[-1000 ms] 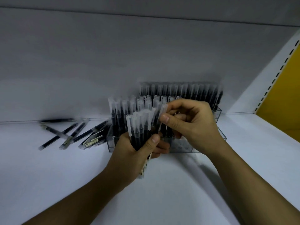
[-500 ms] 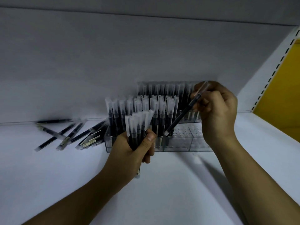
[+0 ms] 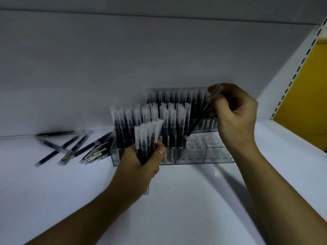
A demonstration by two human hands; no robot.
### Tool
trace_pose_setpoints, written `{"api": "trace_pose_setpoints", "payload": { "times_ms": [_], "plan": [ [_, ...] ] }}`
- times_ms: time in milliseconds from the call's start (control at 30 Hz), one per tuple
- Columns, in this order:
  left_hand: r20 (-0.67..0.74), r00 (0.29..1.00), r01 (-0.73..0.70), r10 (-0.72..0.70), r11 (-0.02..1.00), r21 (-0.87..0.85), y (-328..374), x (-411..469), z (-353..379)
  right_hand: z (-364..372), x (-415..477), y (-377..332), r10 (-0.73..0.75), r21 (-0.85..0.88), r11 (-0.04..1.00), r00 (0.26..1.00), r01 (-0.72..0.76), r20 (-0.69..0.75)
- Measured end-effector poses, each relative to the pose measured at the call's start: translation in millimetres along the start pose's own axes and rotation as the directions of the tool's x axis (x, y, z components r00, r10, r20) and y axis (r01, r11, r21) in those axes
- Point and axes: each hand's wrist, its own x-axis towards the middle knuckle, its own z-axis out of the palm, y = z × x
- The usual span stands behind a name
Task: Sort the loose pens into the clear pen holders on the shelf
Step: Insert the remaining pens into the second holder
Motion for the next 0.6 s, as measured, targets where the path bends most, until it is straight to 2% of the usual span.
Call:
{"api": "trace_pose_setpoints", "payload": {
  "times_ms": [367,600],
  "plan": [
    [0.02,1.0,-0.006,0.006,1.0,0.02,0.5,-0.6,-0.9,2.9,-7.5,9.4,0.042,-0.217,0.976,0.964,0.017,0.264],
    [-0.003,1.0,0.001,-0.001,1.0,0.02,2.3,-1.1,0.3,-0.3,-8.6,7.8,-0.102,-0.334,0.917,0.936,0.22,0.337]
  ]
}}
